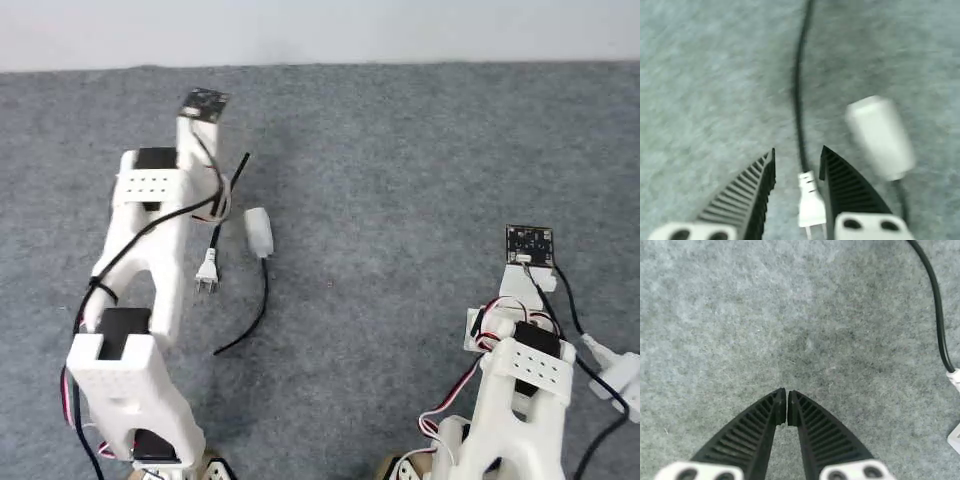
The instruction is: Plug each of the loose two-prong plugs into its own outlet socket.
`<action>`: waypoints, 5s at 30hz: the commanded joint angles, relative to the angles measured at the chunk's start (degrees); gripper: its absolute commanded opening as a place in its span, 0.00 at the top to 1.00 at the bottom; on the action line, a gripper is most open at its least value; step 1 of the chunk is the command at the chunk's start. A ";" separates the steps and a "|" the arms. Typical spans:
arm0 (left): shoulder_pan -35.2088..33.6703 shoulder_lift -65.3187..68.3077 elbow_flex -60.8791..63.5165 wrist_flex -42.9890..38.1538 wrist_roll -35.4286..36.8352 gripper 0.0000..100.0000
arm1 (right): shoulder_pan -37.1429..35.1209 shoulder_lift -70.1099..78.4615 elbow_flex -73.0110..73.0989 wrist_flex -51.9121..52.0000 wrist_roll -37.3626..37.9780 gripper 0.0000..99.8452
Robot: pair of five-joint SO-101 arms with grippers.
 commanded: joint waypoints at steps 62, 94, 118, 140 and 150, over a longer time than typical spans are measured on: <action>-29.98 -10.29 20.18 -18.55 20.04 0.85 | -68.44 102.46 -130.02 24.48 -51.25 0.87; -27.69 -8.09 19.65 -18.90 19.78 0.85 | -70.20 82.59 -139.87 56.31 -32.53 0.99; -16.62 -8.70 22.46 -18.46 11.16 0.86 | -38.90 38.81 -79.03 47.52 -23.47 0.99; 13.71 -17.32 28.00 -17.49 17.32 0.85 | -24.92 45.05 -50.64 16.31 -18.02 0.99; 5.71 -16.35 28.26 -19.08 16.79 0.85 | -24.92 53.32 -56.53 17.80 -17.93 0.91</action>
